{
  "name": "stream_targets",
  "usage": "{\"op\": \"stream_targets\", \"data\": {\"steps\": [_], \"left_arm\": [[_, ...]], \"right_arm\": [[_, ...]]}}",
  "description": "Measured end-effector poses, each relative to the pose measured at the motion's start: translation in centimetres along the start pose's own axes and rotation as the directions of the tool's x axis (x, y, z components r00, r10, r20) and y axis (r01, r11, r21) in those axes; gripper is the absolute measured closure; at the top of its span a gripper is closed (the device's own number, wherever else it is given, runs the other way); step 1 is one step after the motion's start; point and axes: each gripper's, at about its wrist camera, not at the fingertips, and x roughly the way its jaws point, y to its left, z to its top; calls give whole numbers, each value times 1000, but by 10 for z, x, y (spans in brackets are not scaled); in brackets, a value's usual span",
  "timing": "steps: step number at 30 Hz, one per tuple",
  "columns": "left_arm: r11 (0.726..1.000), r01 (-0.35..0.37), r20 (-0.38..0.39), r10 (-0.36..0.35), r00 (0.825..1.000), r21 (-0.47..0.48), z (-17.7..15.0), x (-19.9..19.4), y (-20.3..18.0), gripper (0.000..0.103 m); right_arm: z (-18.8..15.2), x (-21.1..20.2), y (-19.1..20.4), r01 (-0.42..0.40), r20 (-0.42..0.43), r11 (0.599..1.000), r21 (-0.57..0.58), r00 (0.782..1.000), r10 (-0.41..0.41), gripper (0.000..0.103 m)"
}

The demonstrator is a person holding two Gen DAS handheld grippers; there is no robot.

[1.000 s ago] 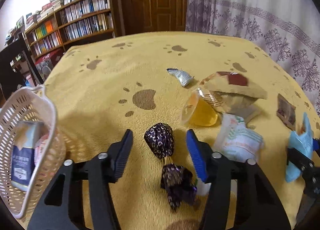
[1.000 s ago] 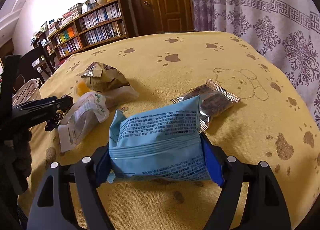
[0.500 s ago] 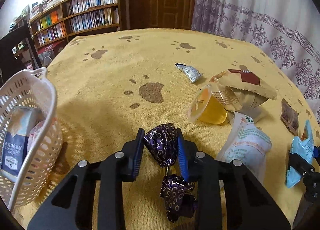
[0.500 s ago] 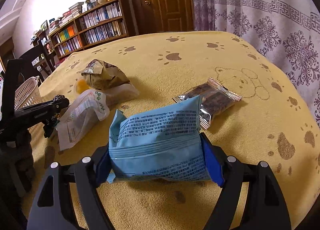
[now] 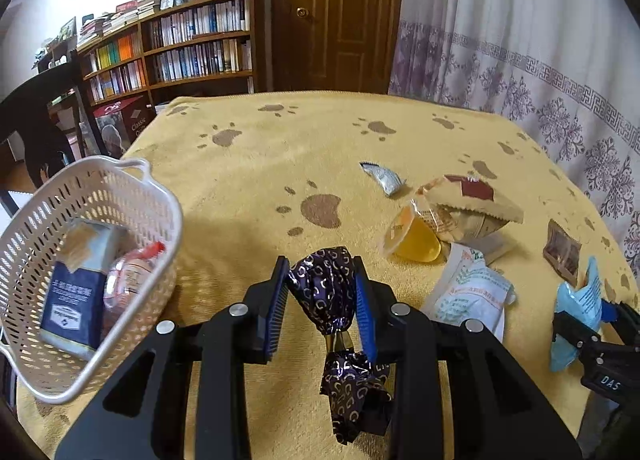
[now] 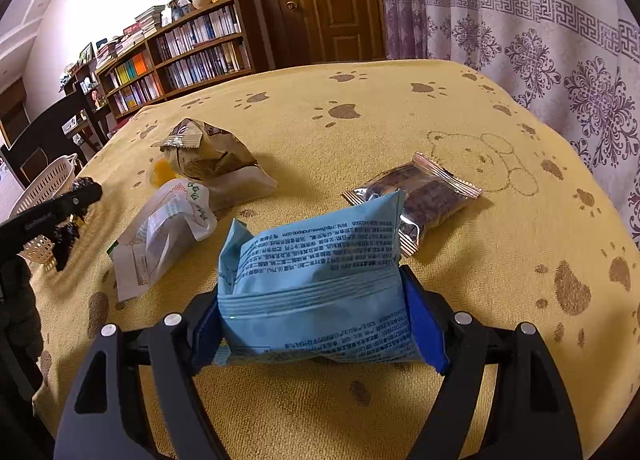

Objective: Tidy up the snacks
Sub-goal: 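Grasp the purple-patterned wrapped candy with the left tool while the right tool holds the blue bag, then carry the candy over the white basket and open the left tool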

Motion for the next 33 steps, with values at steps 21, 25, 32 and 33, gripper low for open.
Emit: {"op": "stream_targets", "data": {"steps": [21,25,32,33], "left_arm": [[974,-122,117,145,982,-189,22,-53,106,71],[961,-149,120,180,976,-233,24,-56,127,71],[931,-204,111,247,963,-302,23,-59,153,42],[925,-215,114,261,958,-312,22,-60,155,39]], "right_arm": [[-1,0,-2,2,3,1000,6,1000,-2,25],[-1,0,-2,2,3,1000,6,1000,-2,25],[-1,0,-2,2,3,1000,7,1000,-2,25],[-1,0,-2,2,3,1000,7,1000,-2,25]]}}
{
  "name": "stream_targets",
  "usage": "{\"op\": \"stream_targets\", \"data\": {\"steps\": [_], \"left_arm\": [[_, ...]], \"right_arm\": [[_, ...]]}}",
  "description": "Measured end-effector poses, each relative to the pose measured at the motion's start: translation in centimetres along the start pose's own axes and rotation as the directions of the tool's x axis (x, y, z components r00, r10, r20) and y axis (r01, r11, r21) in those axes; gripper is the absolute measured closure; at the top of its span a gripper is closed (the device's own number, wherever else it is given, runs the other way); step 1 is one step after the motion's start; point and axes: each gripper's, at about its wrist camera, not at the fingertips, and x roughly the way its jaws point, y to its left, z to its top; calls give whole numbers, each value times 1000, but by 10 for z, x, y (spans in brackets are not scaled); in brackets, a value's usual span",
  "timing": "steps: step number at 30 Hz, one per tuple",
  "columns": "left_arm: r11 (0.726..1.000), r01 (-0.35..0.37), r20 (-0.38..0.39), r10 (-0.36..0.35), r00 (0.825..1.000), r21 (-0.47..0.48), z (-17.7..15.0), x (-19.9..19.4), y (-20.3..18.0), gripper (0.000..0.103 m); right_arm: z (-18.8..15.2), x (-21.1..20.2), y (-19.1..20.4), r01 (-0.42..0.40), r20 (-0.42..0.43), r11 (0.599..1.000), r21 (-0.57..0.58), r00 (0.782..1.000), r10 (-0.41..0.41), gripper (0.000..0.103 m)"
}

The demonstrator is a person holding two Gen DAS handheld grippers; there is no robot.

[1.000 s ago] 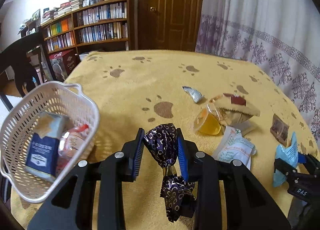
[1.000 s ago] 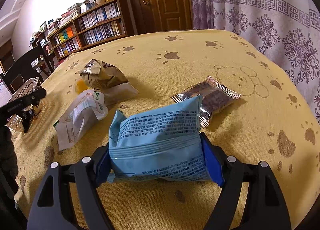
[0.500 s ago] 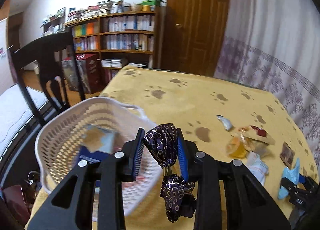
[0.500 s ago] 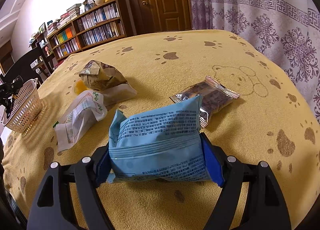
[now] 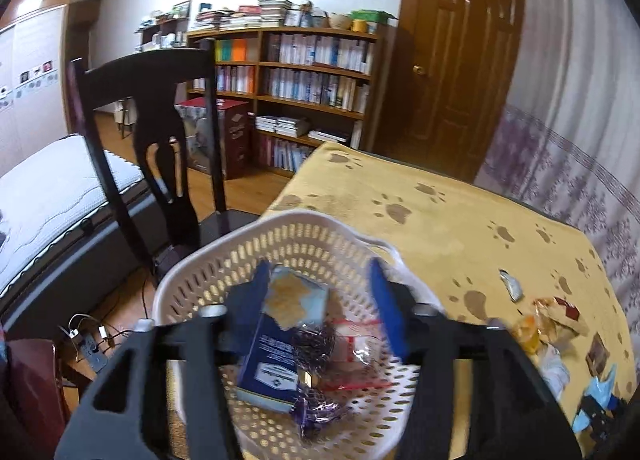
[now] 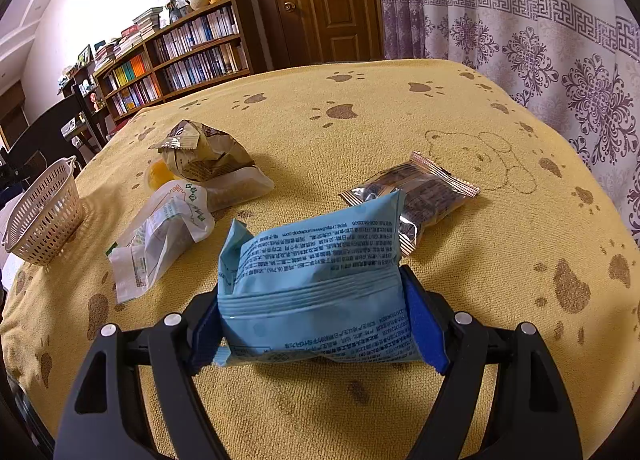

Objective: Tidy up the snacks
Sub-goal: 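Carry the candy over the white basket and open the left tool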

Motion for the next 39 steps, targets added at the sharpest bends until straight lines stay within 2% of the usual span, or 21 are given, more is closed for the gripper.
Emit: {"op": "stream_targets", "data": {"steps": [3,5,14,19,26,39], "left_arm": [[1000,-5,8,5,1000,-12,2,-1,3,38],[1000,-11,18,11,1000,-17,3,-4,4,32],[999,-41,55,42,998,-25,9,-14,12,23],[998,-37,75,40,996,-49,14,-22,20,19],[997,-33,105,40,994,-69,19,-35,30,18],[994,-73,176,86,981,-82,27,-57,48,13]], "right_arm": [[0,0,0,0,0,1000,0,1000,0,25],[0,0,0,0,1,1000,0,1000,0,25],[0,-4,2,8,14,1000,-1,1000,-8,25],[1,-10,12,-59,1,998,29,998,59,25],[18,-22,56,-147,37,989,-18,988,148,25],[56,-27,183,-292,41,937,-192,951,305,25]]}}
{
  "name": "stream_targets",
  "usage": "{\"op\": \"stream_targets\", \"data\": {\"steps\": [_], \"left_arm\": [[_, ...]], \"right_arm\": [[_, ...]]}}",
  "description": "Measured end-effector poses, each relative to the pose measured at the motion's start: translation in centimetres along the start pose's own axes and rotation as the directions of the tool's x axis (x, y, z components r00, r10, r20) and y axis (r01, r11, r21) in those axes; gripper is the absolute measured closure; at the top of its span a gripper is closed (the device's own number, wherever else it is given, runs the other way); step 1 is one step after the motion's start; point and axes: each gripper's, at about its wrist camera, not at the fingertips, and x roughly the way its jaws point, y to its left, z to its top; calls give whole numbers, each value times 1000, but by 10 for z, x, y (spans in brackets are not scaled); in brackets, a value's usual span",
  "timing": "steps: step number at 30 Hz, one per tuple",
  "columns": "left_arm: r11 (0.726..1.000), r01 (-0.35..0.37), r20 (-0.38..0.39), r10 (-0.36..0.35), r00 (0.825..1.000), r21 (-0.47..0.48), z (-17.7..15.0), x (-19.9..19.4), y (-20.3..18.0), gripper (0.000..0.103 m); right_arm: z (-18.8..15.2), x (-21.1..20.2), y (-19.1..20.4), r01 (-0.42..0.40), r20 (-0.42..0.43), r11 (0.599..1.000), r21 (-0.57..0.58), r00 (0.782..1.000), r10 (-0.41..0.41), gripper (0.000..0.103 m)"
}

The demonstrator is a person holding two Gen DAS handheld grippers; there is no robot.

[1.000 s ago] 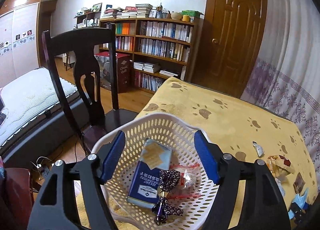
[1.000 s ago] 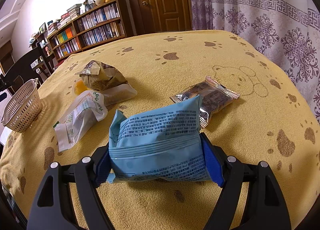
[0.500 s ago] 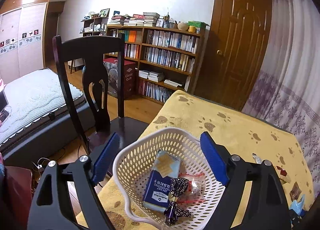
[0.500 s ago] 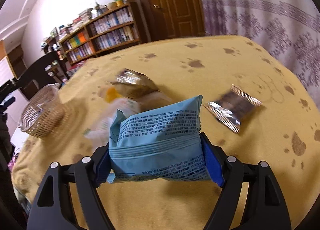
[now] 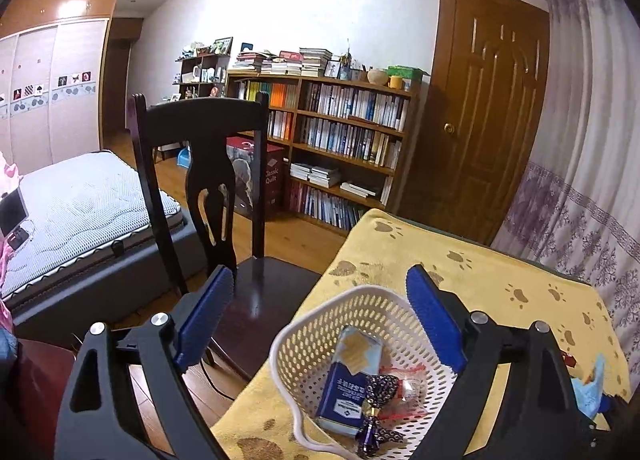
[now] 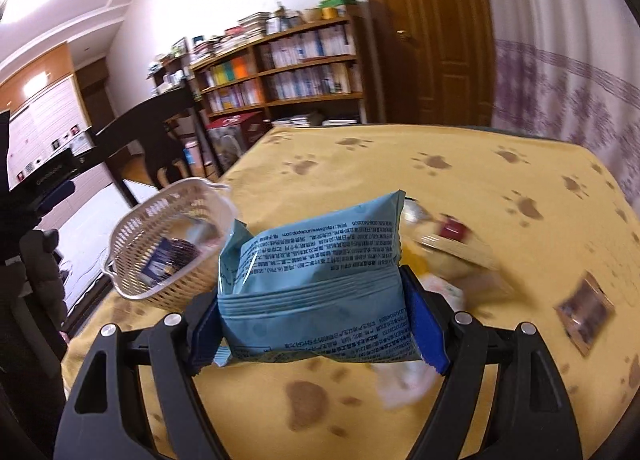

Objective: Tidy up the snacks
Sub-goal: 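Carry the candy over the white basket and open the left tool, then carry the blue snack bag into the basket and open the right tool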

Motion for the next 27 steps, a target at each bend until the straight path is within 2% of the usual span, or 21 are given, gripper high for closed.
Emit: {"op": "stream_targets", "data": {"steps": [11,18,22,27], "left_arm": [[998,-8,32,10,999,-60,10,-10,23,13],[995,0,49,5,999,-103,17,-16,37,13],[989,7,47,-1,999,-145,19,-15,45,13],[989,10,47,-3,999,-150,20,-13,46,13]], "right_arm": [[35,45,66,-124,-78,992,-1,989,124,25],[57,79,111,-169,-127,986,-15,978,165,25],[65,101,126,-206,-176,979,9,963,204,24],[72,130,145,-258,-240,965,45,935,261,20]]}}
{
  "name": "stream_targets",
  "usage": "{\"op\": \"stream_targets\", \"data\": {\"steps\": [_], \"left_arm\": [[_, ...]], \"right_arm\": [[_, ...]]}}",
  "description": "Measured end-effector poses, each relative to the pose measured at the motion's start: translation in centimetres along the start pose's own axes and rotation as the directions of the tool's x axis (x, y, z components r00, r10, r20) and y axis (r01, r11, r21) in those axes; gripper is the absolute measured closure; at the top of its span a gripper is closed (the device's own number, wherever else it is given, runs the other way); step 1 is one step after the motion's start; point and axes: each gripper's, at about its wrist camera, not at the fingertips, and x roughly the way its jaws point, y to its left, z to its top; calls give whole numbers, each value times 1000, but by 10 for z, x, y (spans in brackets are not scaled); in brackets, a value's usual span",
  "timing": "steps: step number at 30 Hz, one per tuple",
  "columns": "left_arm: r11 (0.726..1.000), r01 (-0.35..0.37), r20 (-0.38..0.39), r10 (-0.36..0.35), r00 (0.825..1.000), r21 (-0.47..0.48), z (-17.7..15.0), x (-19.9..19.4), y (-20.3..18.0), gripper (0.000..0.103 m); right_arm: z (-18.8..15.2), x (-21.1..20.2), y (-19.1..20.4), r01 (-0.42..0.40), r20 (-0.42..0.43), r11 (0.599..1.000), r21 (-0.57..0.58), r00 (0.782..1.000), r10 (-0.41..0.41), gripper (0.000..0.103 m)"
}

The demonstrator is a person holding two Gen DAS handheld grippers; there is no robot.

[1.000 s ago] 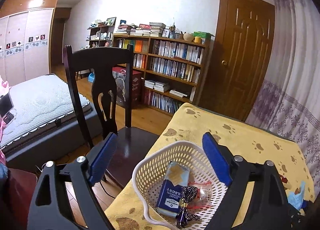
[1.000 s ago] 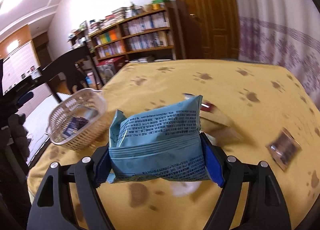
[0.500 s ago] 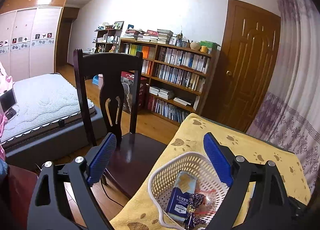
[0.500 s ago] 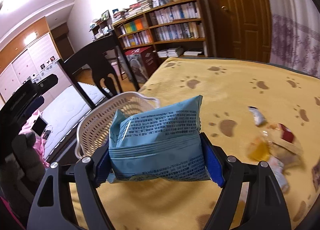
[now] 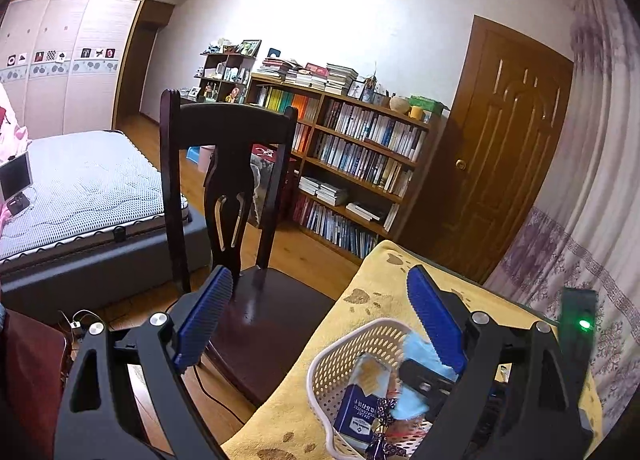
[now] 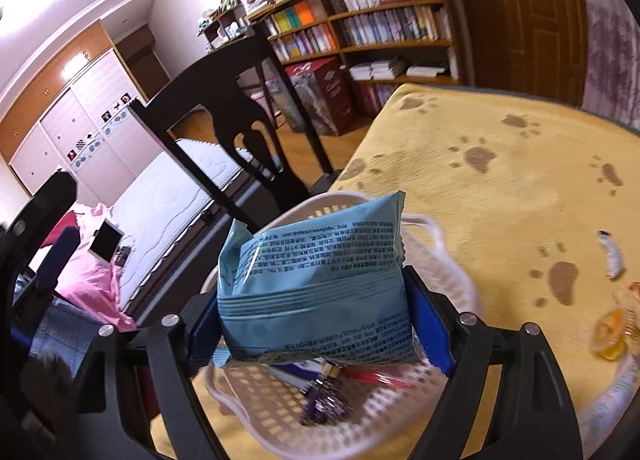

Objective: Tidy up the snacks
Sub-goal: 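Carry the blue snack bag into the basket and open the right tool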

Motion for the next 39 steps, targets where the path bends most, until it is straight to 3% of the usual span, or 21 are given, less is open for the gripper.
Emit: {"op": "stream_targets", "data": {"steps": [7,16,28,34,39], "left_arm": [[1000,4,12,-4,1000,8,2,0,-3,13],[1000,10,9,-10,1000,23,-1,1,-8,13],[1000,12,11,-12,1000,18,1,-1,-5,13],[999,19,10,-19,1000,28,0,-2,-8,13],[999,20,9,-20,1000,27,0,-2,-9,13]], "right_arm": [[-3,13,-1,-6,-25,1000,-2,1000,6,18],[4,2,-23,-48,1,992,114,999,49,15],[-13,-6,-19,-43,-6,997,57,999,44,15],[-27,9,-17,-91,-84,994,56,992,96,15],[-34,3,-16,-111,-78,993,47,990,115,15]]}}
